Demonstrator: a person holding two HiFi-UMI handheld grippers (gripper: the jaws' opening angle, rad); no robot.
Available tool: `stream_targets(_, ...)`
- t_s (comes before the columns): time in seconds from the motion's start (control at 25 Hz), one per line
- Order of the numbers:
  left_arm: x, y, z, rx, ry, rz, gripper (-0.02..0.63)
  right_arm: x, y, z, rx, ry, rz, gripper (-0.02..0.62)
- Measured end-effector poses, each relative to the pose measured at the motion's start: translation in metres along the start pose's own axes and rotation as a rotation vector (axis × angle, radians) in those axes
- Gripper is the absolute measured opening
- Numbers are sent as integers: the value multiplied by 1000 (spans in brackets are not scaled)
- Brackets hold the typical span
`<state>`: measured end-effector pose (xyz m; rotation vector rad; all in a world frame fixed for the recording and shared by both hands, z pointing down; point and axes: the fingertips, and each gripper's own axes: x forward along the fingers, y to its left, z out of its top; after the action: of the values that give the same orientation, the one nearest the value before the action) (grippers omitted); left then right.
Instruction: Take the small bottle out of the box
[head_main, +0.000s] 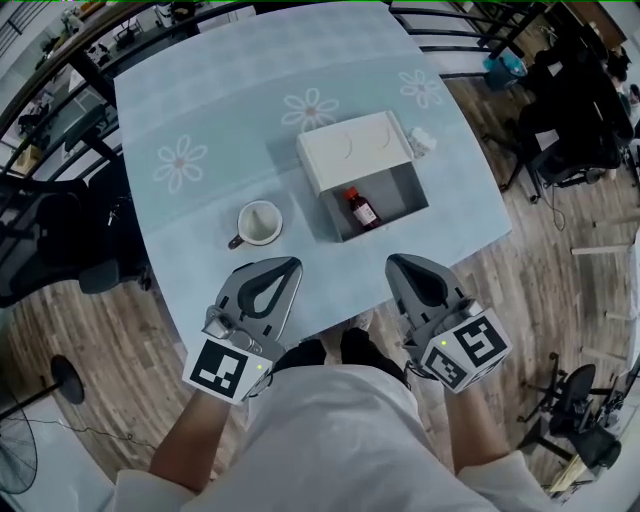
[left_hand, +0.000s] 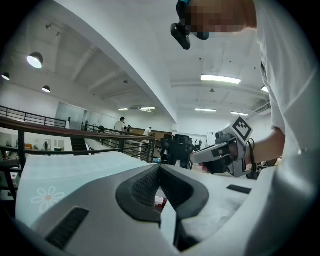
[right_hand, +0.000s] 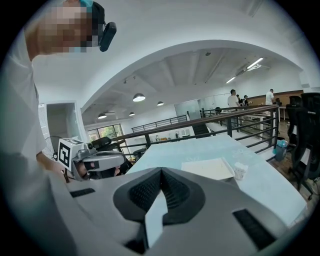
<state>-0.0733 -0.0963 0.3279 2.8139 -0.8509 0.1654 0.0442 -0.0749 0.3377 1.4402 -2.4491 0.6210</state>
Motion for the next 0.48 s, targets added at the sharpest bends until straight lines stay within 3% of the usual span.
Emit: stream_targets(0.48, 25, 12, -10, -28, 33, 128, 20, 33, -47, 6, -73, 52, 93, 21)
